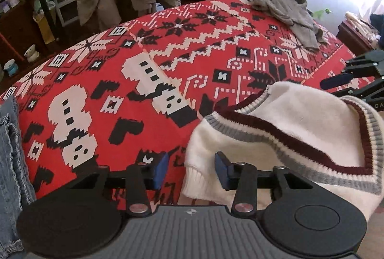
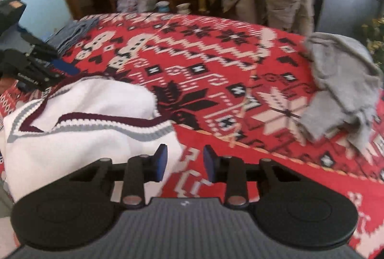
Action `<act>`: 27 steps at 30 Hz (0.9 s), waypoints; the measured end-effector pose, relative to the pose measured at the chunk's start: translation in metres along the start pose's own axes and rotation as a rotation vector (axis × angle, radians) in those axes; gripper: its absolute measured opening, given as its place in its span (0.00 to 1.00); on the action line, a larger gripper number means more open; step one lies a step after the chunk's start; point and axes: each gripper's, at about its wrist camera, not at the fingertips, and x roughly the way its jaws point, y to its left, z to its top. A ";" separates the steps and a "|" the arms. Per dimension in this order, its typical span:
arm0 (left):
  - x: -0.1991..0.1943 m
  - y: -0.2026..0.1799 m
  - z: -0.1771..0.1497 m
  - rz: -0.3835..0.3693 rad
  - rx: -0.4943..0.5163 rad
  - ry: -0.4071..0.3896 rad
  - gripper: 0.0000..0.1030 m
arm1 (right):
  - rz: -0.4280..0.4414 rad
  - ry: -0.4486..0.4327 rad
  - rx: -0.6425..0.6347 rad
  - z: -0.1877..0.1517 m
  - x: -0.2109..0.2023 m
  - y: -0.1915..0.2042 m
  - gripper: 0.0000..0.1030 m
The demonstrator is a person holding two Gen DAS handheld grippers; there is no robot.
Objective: Fold clothes
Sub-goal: 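Grasp the sweater's V-neck shoulders with both grippers and lift it up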
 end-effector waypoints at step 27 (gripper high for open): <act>-0.048 0.051 0.123 0.411 0.014 -0.279 0.07 | -0.244 -0.197 -0.223 0.214 -0.010 -0.031 0.04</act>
